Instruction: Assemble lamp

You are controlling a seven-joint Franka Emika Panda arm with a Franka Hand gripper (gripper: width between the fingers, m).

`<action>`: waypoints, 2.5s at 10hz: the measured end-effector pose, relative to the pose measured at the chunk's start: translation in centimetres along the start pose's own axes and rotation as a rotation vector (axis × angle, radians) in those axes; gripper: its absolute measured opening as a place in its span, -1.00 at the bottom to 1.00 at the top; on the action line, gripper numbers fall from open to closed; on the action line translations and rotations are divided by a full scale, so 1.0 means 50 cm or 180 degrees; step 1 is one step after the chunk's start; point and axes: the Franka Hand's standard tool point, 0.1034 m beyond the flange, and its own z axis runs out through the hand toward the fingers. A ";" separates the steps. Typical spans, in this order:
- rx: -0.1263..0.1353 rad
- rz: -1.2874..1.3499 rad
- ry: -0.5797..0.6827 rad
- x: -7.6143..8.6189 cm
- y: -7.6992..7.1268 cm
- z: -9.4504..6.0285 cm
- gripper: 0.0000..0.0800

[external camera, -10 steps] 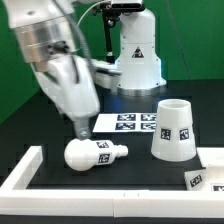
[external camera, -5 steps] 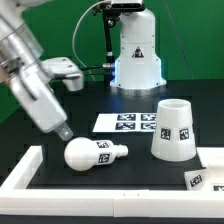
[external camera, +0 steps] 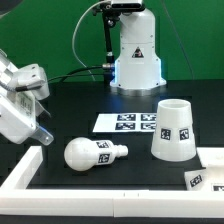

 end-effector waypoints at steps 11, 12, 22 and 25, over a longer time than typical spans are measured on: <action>0.0450 -0.0045 0.0174 -0.007 -0.061 0.014 0.75; 0.0472 -0.0183 0.0231 -0.020 -0.087 0.026 0.75; 0.0762 -0.0090 -0.0047 -0.025 -0.040 0.063 0.75; 0.0692 -0.0049 -0.0295 -0.018 -0.022 0.067 0.75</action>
Offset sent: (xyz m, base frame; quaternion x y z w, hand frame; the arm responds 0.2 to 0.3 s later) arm 0.0212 0.0234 -0.0037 0.1337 -0.0151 0.0366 0.9902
